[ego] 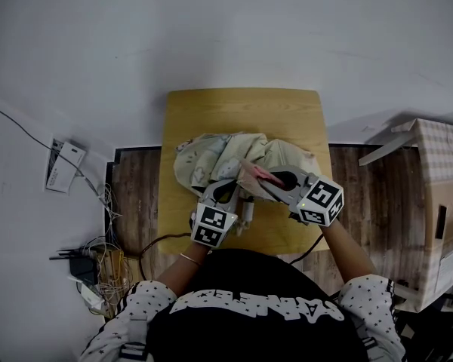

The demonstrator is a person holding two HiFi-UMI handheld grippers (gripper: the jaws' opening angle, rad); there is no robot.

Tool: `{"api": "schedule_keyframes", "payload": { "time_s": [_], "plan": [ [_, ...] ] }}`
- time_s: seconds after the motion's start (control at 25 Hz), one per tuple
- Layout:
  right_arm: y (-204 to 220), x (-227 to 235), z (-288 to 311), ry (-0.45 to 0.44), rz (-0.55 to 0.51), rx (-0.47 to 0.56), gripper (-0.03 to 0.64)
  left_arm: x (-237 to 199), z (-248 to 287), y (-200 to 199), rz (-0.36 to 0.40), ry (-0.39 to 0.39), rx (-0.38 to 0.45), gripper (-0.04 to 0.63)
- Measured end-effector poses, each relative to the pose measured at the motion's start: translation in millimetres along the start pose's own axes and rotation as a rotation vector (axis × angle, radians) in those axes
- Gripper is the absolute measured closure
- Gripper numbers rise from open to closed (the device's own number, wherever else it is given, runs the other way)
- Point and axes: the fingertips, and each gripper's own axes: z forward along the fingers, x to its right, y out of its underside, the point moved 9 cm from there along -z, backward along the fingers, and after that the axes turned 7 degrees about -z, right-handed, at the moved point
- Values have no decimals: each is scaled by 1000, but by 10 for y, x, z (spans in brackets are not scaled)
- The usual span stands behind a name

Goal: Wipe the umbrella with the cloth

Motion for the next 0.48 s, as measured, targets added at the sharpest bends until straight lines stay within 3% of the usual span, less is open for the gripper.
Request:
{"api": "schedule_keyframes", "payload": {
  "time_s": [0.12,0.28,0.36,0.48],
  "plan": [
    [-85,366,-202,204,109,101,583,1,-1,-4,0,-1,-2,591],
    [-40,766,-369,460,108,25,583,3,5,-1,-1,7,-5,591],
    [22,893,-393,512,112,-5,583,-1,9,-3,-1,10,-7,591],
    [116,977,-346,519,117,-40,583,-19,7,-5,0,11,-10,591]
  ]
}}
